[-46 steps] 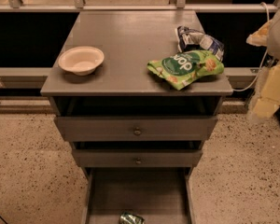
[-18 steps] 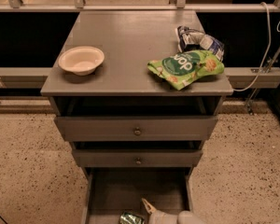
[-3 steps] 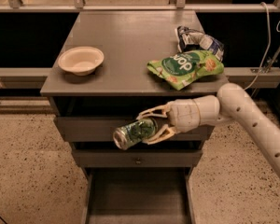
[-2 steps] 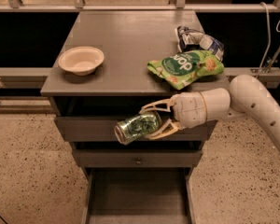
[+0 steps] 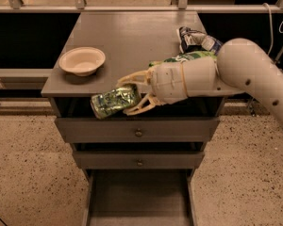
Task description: Pick green can from bottom drawer and place on counter
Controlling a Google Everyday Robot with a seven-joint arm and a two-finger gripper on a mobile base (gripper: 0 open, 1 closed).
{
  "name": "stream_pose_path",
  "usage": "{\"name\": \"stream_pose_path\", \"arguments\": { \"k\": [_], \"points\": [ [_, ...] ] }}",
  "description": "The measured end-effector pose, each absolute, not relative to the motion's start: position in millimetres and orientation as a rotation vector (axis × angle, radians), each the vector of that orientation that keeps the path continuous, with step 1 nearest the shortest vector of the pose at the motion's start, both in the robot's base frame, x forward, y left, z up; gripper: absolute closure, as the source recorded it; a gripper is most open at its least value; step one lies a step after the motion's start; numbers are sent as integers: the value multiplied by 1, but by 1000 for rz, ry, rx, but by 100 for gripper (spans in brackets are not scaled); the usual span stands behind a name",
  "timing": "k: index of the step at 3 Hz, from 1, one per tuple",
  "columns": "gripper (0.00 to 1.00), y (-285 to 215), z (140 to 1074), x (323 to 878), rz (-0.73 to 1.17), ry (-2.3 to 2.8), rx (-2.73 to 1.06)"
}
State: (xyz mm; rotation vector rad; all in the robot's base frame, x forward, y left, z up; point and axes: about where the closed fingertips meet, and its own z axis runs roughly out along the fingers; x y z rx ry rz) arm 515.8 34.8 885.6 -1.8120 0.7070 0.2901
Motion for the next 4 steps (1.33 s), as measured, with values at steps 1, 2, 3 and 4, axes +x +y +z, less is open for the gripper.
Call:
{"name": "stream_pose_path", "arguments": {
  "k": [1, 2, 3, 4],
  "points": [
    [100, 67, 918, 543, 274, 693, -1813],
    [100, 74, 943, 589, 289, 746, -1760],
    [100, 60, 969, 638, 262, 841, -1657],
    [100, 42, 982, 682, 195, 968, -1559]
  ]
}}
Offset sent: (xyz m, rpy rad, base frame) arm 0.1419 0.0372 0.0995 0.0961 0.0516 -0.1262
